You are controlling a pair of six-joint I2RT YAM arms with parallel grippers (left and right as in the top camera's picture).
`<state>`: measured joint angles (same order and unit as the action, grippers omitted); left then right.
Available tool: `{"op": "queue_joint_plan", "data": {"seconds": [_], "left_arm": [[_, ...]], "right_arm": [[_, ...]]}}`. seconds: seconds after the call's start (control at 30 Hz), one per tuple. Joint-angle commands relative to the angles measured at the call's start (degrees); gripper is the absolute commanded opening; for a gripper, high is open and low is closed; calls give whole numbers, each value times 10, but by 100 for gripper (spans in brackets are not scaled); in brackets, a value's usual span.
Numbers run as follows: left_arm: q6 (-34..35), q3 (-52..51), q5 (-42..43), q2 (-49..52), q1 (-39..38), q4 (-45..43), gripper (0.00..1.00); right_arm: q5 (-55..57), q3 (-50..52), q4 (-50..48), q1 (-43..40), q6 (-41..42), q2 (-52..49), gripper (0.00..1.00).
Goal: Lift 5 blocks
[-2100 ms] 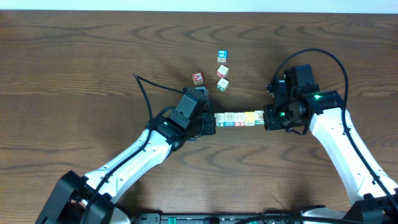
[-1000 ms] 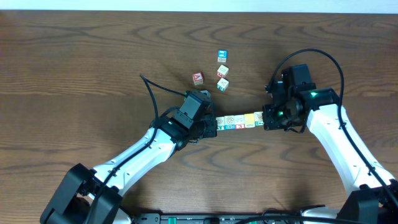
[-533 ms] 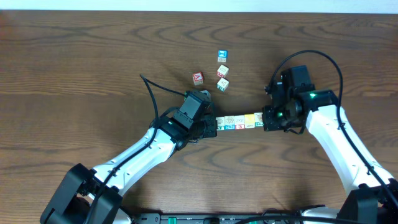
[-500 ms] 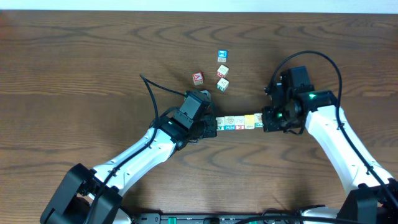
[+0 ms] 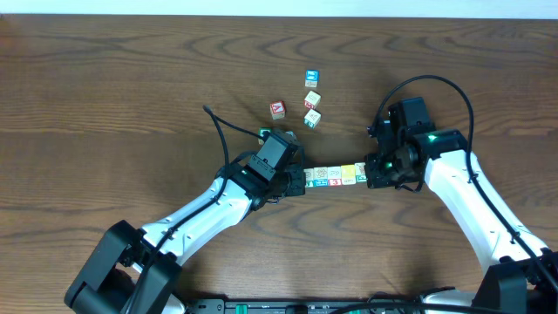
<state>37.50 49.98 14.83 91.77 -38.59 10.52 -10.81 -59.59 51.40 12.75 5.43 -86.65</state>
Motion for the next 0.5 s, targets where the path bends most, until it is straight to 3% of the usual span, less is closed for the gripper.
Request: {"op": "queue_joint_plan", "data": {"seconds": [0.0,0.47], "left_arm": [[3,46,100,-7,-33,-31,7],[3,46,100,19,-39,-33,7]], "right_arm": [[-164,9,-9,38,1,-7,1],[-155,13,-10,38,1,-7,1]]}}
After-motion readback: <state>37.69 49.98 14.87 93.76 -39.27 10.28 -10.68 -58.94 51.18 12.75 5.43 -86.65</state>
